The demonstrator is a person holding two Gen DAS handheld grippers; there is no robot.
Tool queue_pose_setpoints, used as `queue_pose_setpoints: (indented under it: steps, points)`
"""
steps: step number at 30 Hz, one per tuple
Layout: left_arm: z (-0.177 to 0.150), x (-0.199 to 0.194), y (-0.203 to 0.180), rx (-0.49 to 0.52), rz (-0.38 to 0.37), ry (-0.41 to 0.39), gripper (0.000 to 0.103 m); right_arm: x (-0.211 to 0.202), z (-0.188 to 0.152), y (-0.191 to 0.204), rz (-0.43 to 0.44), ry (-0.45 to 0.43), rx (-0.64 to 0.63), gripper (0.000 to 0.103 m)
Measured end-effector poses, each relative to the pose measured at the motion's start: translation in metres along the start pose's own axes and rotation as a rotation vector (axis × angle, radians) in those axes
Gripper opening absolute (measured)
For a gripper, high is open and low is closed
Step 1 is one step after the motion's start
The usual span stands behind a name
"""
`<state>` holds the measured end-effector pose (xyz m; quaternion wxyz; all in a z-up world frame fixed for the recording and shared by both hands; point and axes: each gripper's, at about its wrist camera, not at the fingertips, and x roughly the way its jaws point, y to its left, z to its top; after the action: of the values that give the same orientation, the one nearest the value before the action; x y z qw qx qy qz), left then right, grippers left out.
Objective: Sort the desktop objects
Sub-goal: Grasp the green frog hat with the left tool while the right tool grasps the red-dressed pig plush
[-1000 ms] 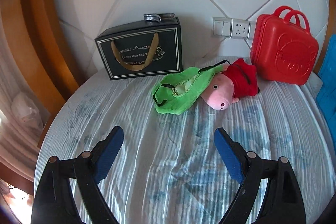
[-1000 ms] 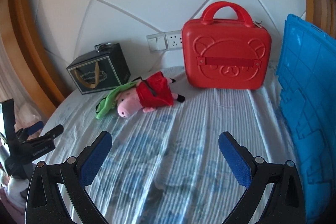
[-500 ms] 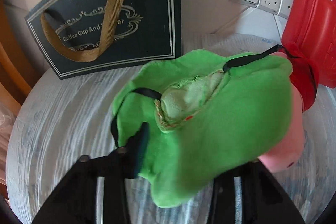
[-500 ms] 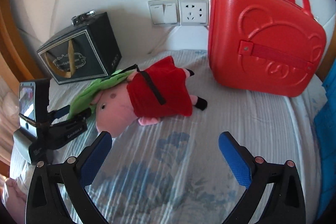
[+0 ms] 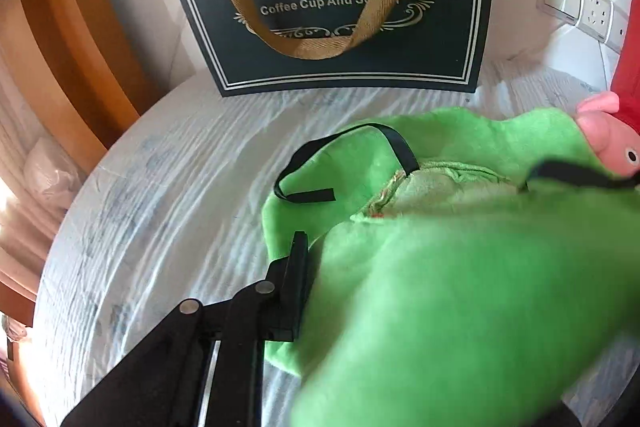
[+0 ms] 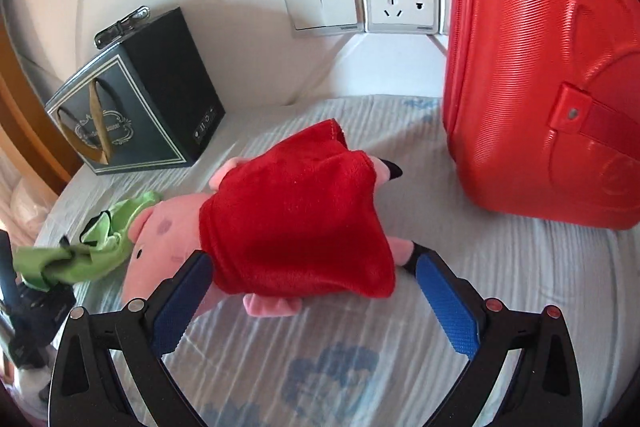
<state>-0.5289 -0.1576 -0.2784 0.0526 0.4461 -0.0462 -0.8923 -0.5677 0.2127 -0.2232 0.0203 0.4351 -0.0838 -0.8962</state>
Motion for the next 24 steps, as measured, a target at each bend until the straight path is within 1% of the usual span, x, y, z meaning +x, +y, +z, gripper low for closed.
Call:
queue_pose_setpoints:
  steps: [4,5,6,7,8,9,10,12,13,15,16,17,18,19,21,24]
  points:
    - [0.003,-0.001,-0.009,0.004,-0.071,-0.013,0.014,0.015,0.008,-0.005,0.054,-0.002,-0.032,0.103]
    - [0.003,-0.003,-0.009,0.008,-0.078,-0.020,0.014,0.018,0.009,-0.005,0.069,-0.004,-0.032,0.103]
    - [0.002,-0.004,-0.011,0.016,-0.074,-0.025,0.014,0.021,0.009,-0.005,0.085,-0.001,-0.027,0.100]
    - [0.003,-0.005,-0.013,0.024,-0.060,-0.026,0.014,0.022,0.007,-0.006,0.100,0.005,-0.022,0.094]
    - [0.002,-0.006,-0.013,0.028,-0.050,-0.023,0.014,0.023,0.004,-0.007,0.127,0.008,-0.014,0.080]
    - [0.002,-0.007,-0.012,0.026,-0.047,-0.016,0.014,0.022,0.001,-0.007,0.147,0.010,0.003,0.077]
    - [0.002,-0.007,-0.011,0.022,-0.045,-0.010,0.014,0.020,-0.003,-0.006,0.136,0.012,0.004,0.074]
    - [-0.002,-0.016,-0.008,0.010,-0.044,-0.009,0.012,0.016,-0.010,0.000,0.120,0.023,-0.017,0.063]
    - [-0.004,-0.022,-0.007,0.007,-0.048,-0.016,0.012,0.012,-0.015,0.004,0.105,0.031,-0.026,0.060]
    - [-0.007,-0.040,-0.006,0.004,-0.070,-0.042,0.008,0.002,-0.027,0.009,0.087,0.025,-0.035,0.049]
    - [-0.009,-0.050,-0.006,0.004,-0.081,-0.052,0.008,-0.005,-0.035,0.013,0.080,0.013,-0.044,0.047]
    - [-0.011,-0.061,-0.006,0.002,-0.092,-0.068,0.007,-0.014,-0.043,0.016,0.079,-0.003,-0.050,0.039]
    - [-0.013,-0.073,-0.005,-0.003,-0.099,-0.084,0.007,-0.022,-0.051,0.018,0.084,-0.018,-0.051,0.017]
    - [-0.014,-0.084,-0.004,-0.014,-0.108,-0.098,0.007,-0.030,-0.057,0.021,0.101,-0.033,-0.044,0.003]
    - [-0.013,-0.103,-0.003,-0.034,-0.126,-0.123,0.007,-0.044,-0.065,0.022,0.127,-0.058,-0.017,0.004]
    - [-0.012,-0.129,-0.002,-0.045,-0.143,-0.155,0.007,-0.063,-0.073,0.031,0.150,-0.086,-0.024,0.004]
